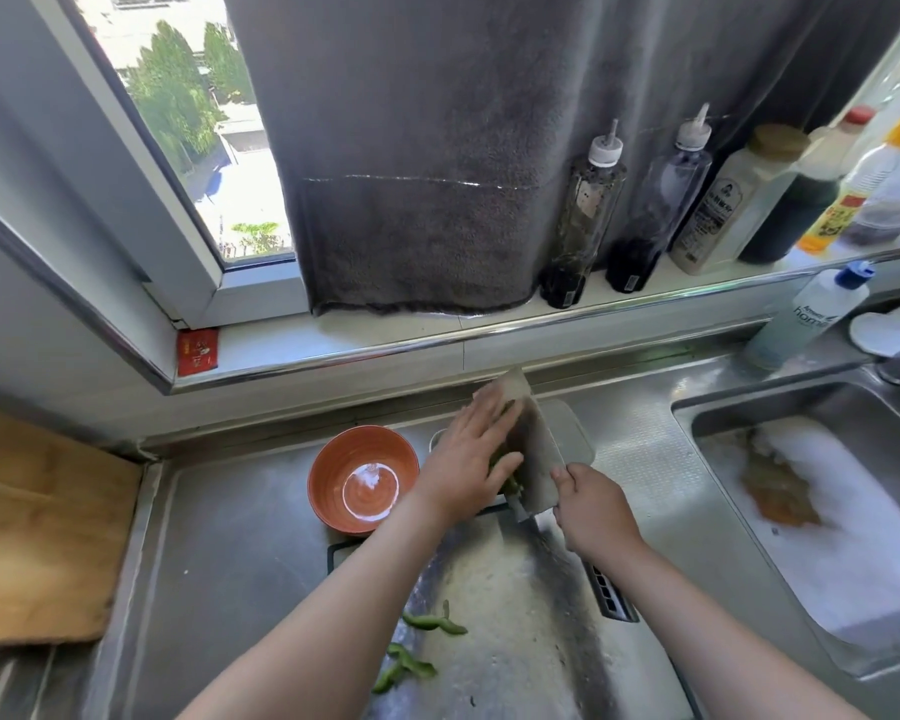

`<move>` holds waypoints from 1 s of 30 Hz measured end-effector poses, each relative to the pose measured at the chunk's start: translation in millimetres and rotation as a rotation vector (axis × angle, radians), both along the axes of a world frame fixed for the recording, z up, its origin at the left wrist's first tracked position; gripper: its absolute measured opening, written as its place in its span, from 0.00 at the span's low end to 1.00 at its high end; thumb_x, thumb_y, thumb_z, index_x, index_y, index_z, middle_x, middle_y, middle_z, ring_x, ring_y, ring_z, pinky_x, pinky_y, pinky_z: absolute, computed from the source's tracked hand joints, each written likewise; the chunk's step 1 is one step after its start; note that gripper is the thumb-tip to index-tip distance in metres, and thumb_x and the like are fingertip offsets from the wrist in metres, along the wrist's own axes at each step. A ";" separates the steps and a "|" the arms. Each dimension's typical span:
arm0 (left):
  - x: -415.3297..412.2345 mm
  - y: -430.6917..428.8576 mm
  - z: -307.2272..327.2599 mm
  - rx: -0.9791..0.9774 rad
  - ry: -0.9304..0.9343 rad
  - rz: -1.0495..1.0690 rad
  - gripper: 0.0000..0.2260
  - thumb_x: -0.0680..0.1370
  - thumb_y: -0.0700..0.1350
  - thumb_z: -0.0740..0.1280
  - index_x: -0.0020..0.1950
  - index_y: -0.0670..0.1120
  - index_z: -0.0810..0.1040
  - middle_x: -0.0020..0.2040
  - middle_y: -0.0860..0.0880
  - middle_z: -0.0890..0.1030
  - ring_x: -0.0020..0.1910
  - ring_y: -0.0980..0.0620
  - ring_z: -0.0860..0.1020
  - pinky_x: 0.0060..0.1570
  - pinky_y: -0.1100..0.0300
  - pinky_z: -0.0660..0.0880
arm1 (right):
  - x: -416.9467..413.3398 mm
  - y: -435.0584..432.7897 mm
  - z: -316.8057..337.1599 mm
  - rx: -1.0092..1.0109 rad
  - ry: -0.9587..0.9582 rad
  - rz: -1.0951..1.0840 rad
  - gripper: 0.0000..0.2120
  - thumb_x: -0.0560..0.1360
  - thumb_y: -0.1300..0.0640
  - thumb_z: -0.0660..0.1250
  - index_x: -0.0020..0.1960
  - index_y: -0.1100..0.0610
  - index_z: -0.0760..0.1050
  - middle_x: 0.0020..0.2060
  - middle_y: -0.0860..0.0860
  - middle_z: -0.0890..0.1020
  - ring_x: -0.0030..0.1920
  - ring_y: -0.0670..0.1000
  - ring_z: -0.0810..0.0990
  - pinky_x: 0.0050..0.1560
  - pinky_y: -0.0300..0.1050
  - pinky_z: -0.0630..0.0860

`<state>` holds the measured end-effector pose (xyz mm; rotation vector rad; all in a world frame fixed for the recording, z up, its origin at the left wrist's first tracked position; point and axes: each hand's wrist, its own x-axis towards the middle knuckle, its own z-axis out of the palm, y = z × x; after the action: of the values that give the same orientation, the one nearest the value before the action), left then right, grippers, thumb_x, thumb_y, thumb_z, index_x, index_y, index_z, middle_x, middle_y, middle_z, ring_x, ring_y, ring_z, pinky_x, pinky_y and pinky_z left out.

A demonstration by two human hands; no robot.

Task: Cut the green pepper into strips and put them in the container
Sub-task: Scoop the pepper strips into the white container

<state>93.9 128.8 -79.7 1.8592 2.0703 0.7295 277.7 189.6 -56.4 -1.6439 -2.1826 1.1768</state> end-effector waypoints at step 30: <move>5.9 -69.5 -40.4 -0.128 0.285 0.096 0.30 0.82 0.60 0.45 0.80 0.45 0.57 0.80 0.48 0.55 0.80 0.53 0.50 0.78 0.53 0.41 | -0.9 -5.5 7.5 0.061 -0.044 -0.056 0.17 0.86 0.51 0.53 0.40 0.54 0.71 0.38 0.53 0.78 0.38 0.51 0.76 0.34 0.45 0.67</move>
<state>99.8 59.3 -120.0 1.8958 2.3314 0.3576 276.7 184.2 -48.9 -1.7094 -2.1613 1.0586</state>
